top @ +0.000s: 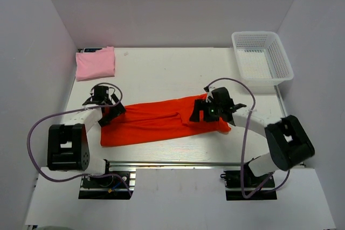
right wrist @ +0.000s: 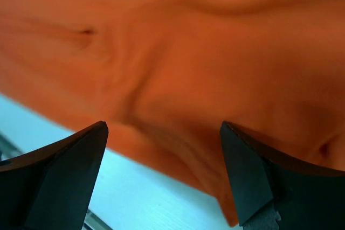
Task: Fold and stack the t-shirts
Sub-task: Rotate the tshirt 90 degrees
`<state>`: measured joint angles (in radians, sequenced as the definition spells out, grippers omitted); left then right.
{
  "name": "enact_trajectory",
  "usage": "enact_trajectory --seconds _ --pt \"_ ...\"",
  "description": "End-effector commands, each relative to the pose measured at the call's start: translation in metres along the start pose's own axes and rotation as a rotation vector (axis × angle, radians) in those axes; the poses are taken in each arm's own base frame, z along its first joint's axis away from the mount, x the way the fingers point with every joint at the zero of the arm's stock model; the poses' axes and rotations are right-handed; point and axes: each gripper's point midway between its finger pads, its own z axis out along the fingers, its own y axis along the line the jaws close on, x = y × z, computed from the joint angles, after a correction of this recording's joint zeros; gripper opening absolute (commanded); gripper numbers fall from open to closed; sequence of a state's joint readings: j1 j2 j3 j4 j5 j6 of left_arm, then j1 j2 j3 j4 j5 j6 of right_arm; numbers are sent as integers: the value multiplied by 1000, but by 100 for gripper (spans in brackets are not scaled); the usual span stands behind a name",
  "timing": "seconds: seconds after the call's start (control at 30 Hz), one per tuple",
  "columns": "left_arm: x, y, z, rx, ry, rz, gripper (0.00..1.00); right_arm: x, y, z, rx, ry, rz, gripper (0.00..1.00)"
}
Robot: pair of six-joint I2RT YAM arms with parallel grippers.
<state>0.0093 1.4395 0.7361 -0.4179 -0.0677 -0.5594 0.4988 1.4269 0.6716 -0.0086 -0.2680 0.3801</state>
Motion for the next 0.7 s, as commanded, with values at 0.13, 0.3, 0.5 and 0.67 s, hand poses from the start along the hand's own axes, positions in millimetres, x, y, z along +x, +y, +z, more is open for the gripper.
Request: enact_trajectory --seconds 0.13,0.3,0.5,0.67 --pt "62 27 -22 -14 101 -64 100 -31 -45 37 177 29 214 90" --pt "108 13 -33 128 227 -42 100 -56 -70 70 200 34 266 90" --pt "154 -4 -46 281 359 84 100 -115 -79 132 56 53 285 90" --pt "187 -8 -51 346 456 163 100 -208 -58 171 -77 -69 141 90"
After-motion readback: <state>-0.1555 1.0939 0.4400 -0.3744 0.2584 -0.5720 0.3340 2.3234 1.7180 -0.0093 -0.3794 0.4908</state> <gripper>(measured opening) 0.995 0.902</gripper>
